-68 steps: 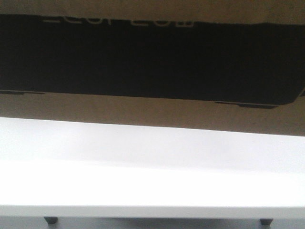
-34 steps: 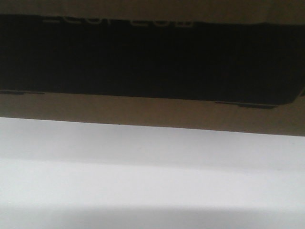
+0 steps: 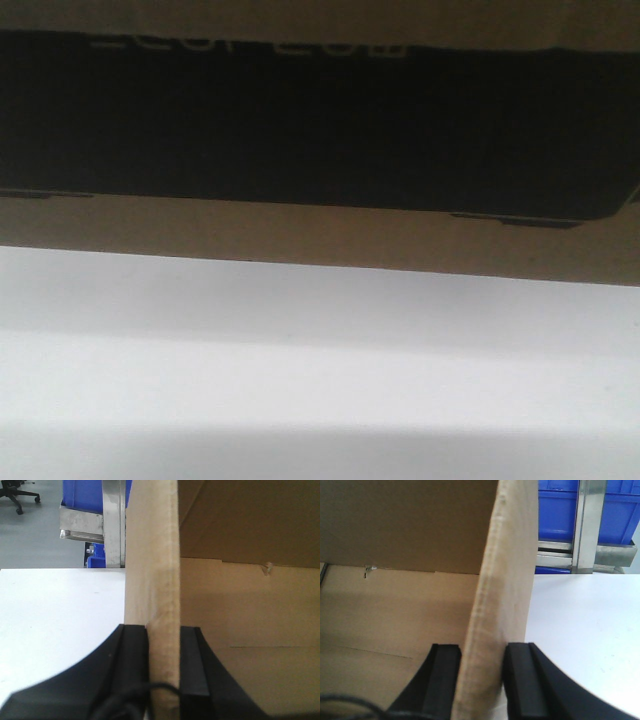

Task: Grab box from left shelf to table start
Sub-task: 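Hold the box with both grippers while approaching the white table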

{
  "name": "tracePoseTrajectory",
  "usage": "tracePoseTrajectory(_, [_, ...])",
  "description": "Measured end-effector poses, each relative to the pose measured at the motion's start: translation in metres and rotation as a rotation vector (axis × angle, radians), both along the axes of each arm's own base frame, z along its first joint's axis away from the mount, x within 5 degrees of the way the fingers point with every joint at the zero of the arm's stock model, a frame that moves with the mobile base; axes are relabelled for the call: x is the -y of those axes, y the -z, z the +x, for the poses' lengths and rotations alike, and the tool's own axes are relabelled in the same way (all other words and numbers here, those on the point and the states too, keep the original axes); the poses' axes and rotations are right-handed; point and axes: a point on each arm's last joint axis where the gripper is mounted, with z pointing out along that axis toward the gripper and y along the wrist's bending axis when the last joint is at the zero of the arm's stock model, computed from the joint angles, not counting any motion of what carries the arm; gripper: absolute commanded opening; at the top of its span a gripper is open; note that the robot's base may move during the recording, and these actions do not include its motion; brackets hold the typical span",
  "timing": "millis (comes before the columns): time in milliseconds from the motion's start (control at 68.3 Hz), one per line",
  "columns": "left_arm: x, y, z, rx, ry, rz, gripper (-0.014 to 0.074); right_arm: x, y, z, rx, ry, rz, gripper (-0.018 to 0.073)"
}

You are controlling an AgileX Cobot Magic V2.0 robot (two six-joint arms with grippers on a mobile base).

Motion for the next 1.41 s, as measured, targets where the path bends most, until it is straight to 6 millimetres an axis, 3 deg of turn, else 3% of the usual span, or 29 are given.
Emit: tracePoseTrajectory(1405, [0.0001,-0.0013,0.0003,0.014,0.0,-0.004,-0.0097,0.0,-0.0003,0.0001,0.004,0.0,0.001,0.0059])
